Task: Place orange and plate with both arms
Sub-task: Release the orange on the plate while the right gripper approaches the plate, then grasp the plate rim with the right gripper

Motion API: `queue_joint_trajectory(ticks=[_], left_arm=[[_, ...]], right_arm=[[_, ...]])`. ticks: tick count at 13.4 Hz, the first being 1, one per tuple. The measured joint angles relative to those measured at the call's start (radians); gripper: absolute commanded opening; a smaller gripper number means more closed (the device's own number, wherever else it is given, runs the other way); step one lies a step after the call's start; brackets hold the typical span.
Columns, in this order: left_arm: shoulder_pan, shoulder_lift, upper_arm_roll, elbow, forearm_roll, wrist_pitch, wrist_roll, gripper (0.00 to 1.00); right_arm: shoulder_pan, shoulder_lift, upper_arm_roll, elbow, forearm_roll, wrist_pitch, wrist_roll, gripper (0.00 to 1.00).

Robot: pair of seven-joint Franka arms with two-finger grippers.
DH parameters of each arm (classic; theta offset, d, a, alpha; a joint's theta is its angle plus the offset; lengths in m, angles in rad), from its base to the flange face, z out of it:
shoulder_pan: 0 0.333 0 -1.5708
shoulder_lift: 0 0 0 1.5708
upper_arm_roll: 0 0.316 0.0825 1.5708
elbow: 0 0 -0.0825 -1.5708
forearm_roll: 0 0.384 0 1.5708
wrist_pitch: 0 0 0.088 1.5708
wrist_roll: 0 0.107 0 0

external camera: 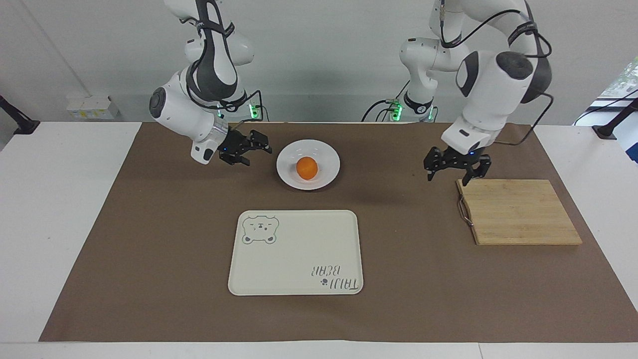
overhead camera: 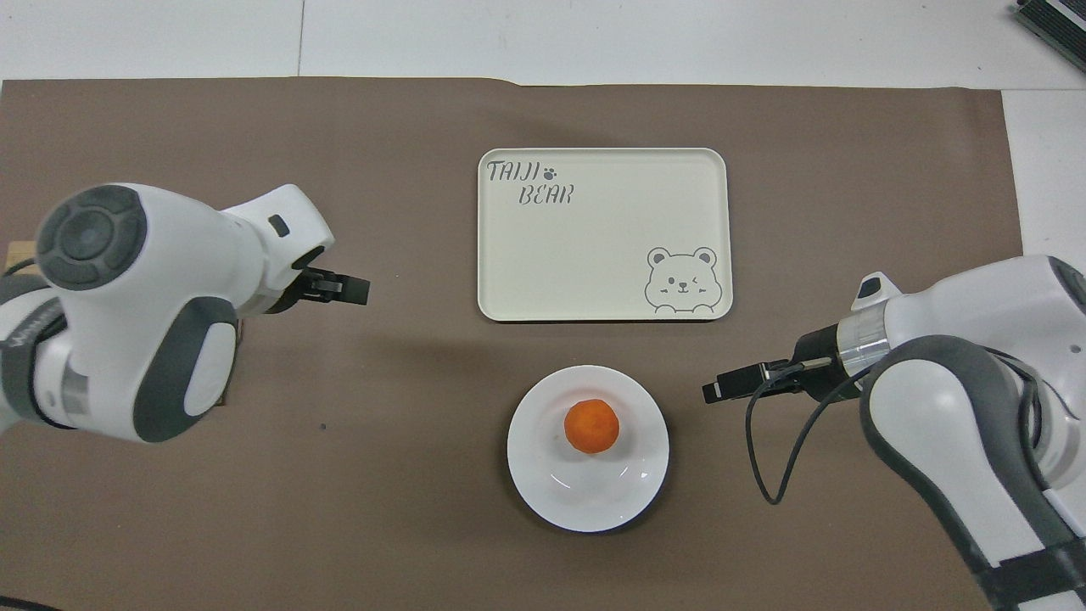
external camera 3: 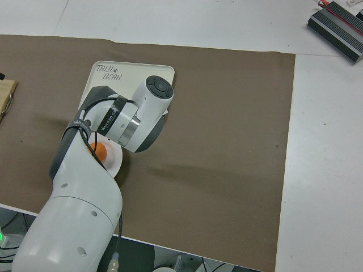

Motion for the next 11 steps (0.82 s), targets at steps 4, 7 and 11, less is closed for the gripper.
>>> queue_joint_trajectory(ticks=[4,7,11], left_arm=[[0.098,-0.014,0.003,0.213,0.011,-0.216,0.052,1.0],[0.134,-0.014,0.003,0.27,0.036,-0.28,0.061,1.0],[0.138,-0.015,0.001,0.272,0.038,-0.305,0.061,1.0]], right_arm=[[0.072,0.009,0.0,-0.107,0.15,0.115,-0.071,1.0],[0.122,0.056,0.0,-0.154,0.268,0.192,-0.148,1.0],[0.126,0.101,-0.002,-0.169,0.307,0.213,-0.182,1.0]])
